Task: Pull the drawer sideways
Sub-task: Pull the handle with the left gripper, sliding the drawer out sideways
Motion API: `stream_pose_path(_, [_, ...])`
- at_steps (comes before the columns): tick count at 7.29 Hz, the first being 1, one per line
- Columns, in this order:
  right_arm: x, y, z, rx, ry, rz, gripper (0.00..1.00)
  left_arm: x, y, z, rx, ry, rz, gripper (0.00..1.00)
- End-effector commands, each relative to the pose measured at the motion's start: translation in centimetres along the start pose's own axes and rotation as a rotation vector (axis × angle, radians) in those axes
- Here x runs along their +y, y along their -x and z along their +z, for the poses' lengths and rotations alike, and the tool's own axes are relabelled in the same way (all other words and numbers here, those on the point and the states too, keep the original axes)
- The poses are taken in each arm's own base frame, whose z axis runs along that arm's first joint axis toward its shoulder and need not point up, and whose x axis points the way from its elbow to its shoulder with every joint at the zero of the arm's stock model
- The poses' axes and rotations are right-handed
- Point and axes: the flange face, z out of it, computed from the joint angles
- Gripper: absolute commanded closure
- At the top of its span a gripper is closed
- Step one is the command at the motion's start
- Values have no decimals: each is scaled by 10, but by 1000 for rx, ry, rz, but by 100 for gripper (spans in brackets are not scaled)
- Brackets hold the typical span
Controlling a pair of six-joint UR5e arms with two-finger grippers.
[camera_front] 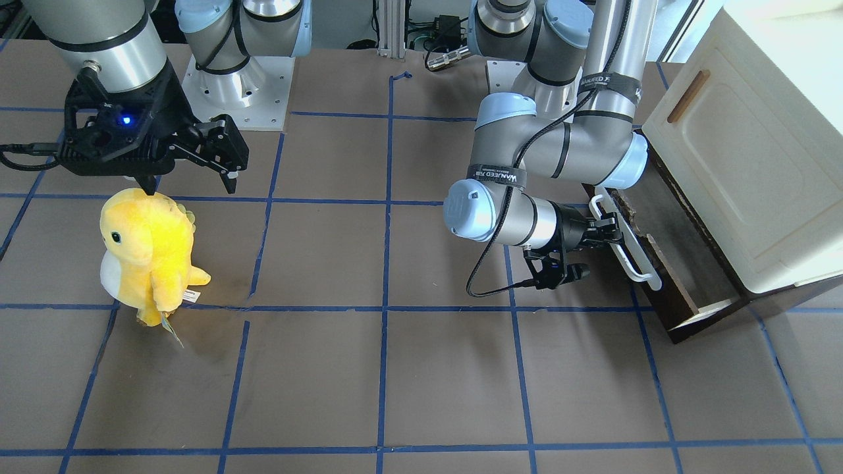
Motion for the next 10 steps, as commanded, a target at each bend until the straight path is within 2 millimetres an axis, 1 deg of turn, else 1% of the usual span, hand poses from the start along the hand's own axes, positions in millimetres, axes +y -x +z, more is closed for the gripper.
stream_pose_path(1, [0,0,0,0,0,0,0,-1,-2,-3,11,-2,-1,69])
stream_pose_path(3, [0,0,0,0,0,0,0,-3,1,-7,14,-8,-8,69])
stream_pose_path(5, [0,0,0,0,0,0,0,-3,-3,-11,12,-16,-1,69])
stream_pose_path(9, [0,0,0,0,0,0,0,-2,-4,-14,12,-21,-2,68])
stream_pose_path(10, [0,0,0,0,0,0,0,-2,-2,-14,4,-26,2,15])
